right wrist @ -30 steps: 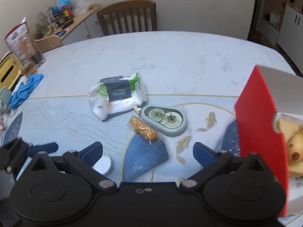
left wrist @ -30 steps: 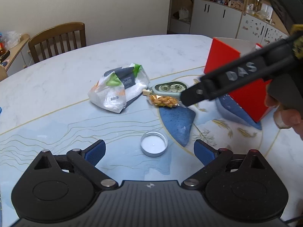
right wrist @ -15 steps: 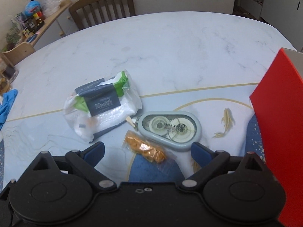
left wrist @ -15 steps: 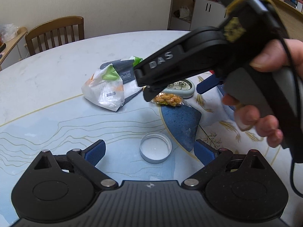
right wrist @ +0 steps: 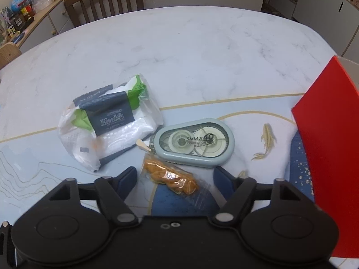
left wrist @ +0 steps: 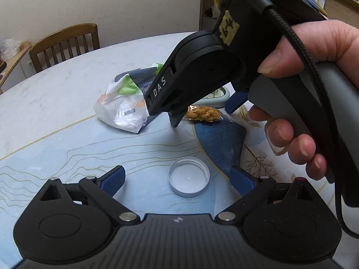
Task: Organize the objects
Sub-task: 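Grasp the white round lid with the left tool while the right tool grasps the orange snack bag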
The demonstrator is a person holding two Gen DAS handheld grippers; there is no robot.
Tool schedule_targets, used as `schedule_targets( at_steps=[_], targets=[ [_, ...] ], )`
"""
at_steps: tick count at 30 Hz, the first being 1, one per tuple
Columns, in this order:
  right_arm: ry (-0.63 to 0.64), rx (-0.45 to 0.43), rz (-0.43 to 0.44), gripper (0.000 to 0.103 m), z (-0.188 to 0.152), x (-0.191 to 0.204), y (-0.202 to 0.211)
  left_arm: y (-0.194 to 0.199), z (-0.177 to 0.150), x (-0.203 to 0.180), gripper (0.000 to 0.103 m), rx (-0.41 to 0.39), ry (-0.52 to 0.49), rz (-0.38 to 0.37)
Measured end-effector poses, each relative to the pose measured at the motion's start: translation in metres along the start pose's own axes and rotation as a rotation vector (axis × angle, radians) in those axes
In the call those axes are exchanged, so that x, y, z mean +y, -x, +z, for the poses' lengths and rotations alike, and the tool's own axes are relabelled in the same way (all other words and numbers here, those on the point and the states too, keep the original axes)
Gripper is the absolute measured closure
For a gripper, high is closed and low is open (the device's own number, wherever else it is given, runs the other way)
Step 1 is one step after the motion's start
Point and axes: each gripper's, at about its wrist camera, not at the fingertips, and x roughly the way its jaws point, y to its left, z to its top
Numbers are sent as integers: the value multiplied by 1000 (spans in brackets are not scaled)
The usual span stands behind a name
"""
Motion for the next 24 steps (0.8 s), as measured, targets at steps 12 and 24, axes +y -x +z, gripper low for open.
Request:
schedule_targets(
  at_steps=[12, 24],
  targets=[
    [50, -3, -12, 53, -8, -4, 7, -2, -2, -5, 37, 11, -4, -2],
    [36, 8, 59, 56, -34, -34, 33, -4, -1, -14, 65, 5, -27, 17]
  ],
)
